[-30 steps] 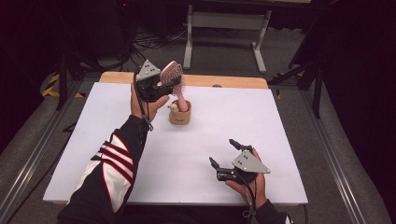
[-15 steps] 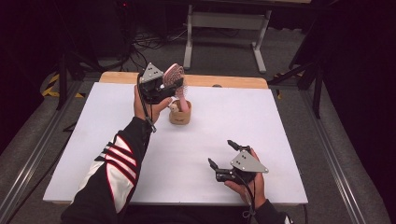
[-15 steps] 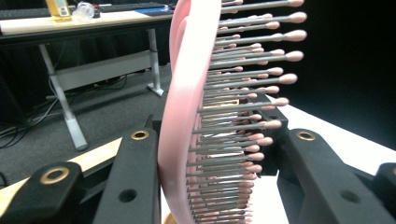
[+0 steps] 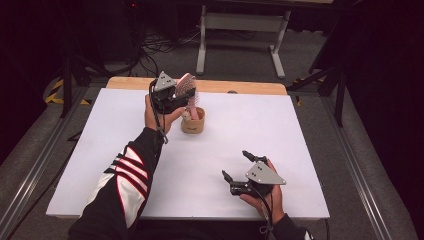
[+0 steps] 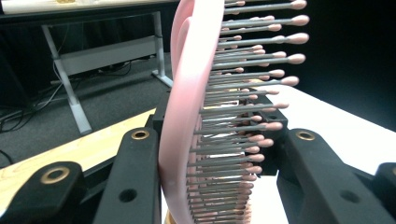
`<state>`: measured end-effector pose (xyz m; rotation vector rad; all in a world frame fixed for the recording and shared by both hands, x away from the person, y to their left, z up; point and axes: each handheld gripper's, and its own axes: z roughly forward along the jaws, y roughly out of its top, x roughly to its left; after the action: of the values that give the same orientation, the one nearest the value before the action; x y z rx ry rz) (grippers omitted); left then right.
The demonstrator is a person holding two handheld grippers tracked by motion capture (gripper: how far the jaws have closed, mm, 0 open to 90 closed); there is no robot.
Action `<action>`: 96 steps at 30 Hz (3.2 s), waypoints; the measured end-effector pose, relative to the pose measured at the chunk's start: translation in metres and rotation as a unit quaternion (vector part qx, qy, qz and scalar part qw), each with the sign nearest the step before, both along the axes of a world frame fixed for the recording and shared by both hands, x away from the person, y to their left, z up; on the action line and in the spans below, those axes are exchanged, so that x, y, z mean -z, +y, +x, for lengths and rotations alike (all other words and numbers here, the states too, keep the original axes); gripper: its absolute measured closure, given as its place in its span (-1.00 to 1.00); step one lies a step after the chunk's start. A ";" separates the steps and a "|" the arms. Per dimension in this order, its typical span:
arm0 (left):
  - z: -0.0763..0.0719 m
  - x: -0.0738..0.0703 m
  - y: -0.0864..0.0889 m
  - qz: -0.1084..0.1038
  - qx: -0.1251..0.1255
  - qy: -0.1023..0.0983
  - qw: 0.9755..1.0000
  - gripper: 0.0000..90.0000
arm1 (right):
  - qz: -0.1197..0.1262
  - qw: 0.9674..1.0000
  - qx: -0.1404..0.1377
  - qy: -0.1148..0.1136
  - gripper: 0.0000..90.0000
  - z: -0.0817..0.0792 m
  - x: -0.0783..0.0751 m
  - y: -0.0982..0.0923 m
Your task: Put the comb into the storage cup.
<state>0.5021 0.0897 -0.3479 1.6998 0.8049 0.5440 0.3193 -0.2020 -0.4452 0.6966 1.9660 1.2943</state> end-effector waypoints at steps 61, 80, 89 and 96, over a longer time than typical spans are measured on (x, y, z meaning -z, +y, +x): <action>0.022 0.037 0.048 -0.033 -0.097 0.055 0.993 0.14 | -0.014 1.000 -0.013 0.019 -0.74 0.003 0.005 0.004; 0.016 0.035 0.065 -0.057 -0.093 0.033 0.993 -0.13 | -0.015 1.000 -0.013 0.020 -0.74 0.002 0.005 0.005; 0.014 0.039 0.070 -0.040 -0.079 0.021 0.996 -0.30 | -0.014 1.000 -0.011 0.020 -0.74 0.003 0.005 0.004; 0.008 0.041 0.070 0.003 -0.075 0.000 0.997 -0.38 | -0.015 1.000 -0.008 0.016 -0.75 0.003 0.005 0.005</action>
<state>0.5101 0.1600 -0.3888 1.6535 0.9369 0.6493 0.3222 -0.1974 -0.4500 0.6921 2.0167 1.2687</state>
